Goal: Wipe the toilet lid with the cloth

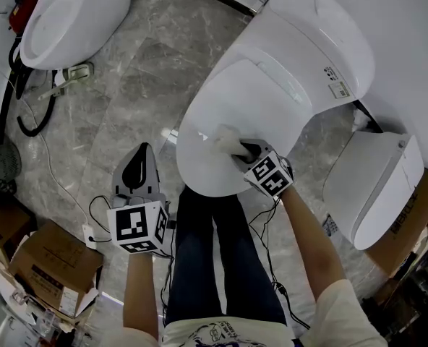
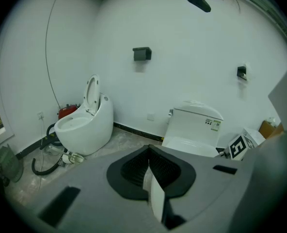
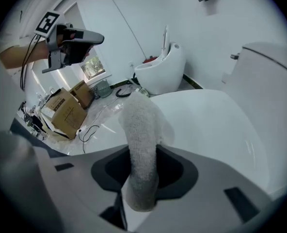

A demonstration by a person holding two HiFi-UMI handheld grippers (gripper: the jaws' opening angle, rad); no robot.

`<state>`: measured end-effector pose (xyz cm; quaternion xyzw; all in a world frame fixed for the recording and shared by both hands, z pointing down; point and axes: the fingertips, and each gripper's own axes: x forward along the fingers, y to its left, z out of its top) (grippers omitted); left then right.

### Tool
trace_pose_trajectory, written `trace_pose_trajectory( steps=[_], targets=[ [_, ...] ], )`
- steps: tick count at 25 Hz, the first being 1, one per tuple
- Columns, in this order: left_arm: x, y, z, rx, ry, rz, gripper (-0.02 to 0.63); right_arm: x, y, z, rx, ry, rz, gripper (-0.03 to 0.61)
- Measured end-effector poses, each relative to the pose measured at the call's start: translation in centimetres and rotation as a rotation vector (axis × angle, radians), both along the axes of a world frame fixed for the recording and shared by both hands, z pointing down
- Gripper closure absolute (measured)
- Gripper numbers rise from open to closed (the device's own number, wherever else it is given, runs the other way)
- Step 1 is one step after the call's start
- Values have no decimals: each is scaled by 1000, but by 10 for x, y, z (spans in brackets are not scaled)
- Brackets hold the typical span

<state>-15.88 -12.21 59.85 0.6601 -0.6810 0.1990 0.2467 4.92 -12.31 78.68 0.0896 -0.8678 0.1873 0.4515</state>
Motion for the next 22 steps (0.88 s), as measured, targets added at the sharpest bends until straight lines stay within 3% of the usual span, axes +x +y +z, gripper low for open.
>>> trace_pose_trajectory(
  steps=[13, 22],
  targets=[
    [17, -21, 8, -15, -2, 42, 606, 59, -95, -1, 58, 4, 165, 457],
    [26, -30, 10, -19, -10, 68, 606, 88, -129, 0, 96, 27, 230, 456]
  ],
)
